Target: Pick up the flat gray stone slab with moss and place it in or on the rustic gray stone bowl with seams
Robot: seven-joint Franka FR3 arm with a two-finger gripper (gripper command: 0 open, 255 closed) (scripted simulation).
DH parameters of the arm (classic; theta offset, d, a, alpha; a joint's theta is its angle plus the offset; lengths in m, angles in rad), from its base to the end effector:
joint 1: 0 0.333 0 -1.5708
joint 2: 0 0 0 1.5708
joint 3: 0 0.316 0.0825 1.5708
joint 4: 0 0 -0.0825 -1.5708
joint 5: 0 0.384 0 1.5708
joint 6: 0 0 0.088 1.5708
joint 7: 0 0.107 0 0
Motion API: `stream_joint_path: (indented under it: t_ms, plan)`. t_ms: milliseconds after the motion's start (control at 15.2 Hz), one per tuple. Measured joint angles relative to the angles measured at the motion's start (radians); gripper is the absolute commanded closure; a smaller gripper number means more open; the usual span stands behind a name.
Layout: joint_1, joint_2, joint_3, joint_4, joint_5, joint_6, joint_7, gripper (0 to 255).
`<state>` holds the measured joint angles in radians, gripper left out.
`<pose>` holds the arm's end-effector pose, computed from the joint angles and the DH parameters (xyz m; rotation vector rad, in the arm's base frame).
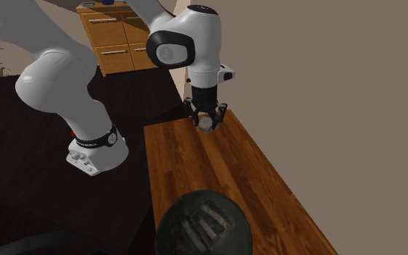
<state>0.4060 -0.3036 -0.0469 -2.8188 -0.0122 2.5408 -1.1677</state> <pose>0.3430 0.1304 0.2917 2.2540 2.1829 0.0409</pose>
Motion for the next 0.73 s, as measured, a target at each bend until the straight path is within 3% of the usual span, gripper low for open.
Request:
stream_joint_path:
  t_ms: [726]
  plan:
    - [-0.004,-0.144,0.003,0.056,-0.005,-0.2,0.003,255]
